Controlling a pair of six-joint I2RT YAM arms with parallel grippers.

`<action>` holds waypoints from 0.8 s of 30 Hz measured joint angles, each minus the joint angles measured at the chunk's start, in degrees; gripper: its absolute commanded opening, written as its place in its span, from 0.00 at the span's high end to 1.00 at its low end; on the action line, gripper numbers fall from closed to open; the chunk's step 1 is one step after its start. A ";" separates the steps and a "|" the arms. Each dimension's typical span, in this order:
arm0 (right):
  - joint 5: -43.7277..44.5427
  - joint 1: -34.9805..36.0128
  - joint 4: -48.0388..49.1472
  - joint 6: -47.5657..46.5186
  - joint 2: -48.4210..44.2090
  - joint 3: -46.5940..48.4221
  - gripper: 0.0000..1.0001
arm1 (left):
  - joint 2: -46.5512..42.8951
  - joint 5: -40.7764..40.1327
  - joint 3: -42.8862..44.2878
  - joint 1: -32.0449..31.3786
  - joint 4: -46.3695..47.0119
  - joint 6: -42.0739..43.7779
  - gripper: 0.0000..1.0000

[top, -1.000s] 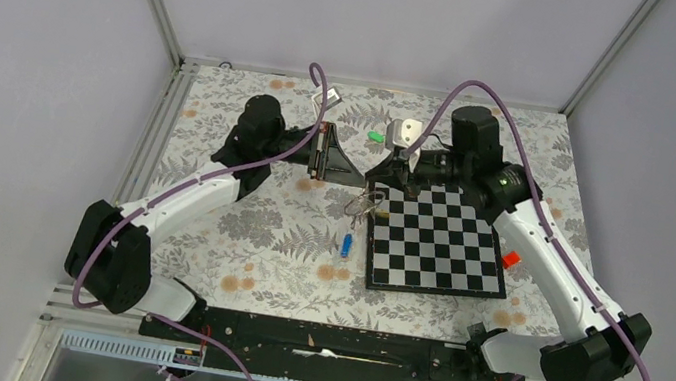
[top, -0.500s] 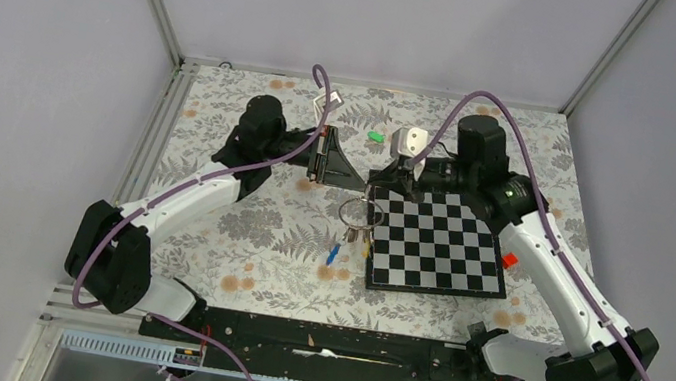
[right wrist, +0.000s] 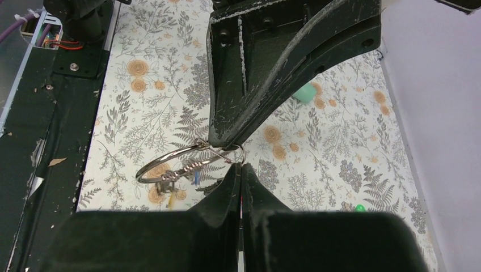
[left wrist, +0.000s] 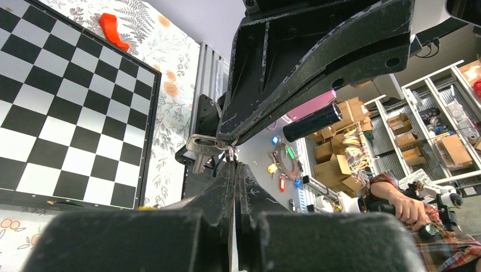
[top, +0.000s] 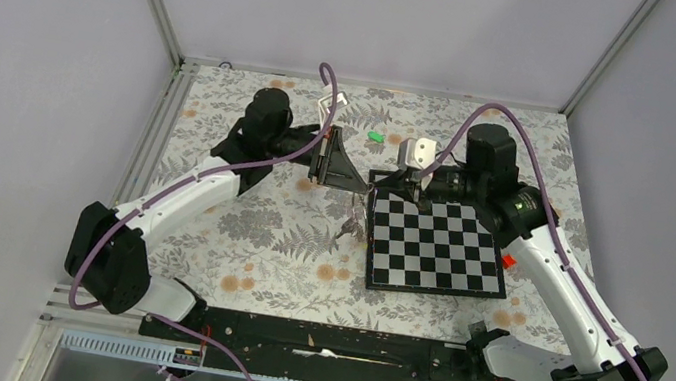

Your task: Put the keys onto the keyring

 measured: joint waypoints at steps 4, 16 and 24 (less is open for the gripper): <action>-0.04 0.00 -1.03 -0.59 -0.15 0.00 1.00 | 0.09 -0.24 1.62 -0.04 -4.96 4.11 1.00; 0.00 -0.24 -3.08 -2.40 -1.07 0.00 1.00 | 0.85 -4.02 7.63 -0.72 -18.84 17.97 1.00; 1.97 -1.51 -2.95 0.61 -1.05 -0.02 1.00 | 2.73 -4.81 9.77 -0.74 -21.99 20.70 1.00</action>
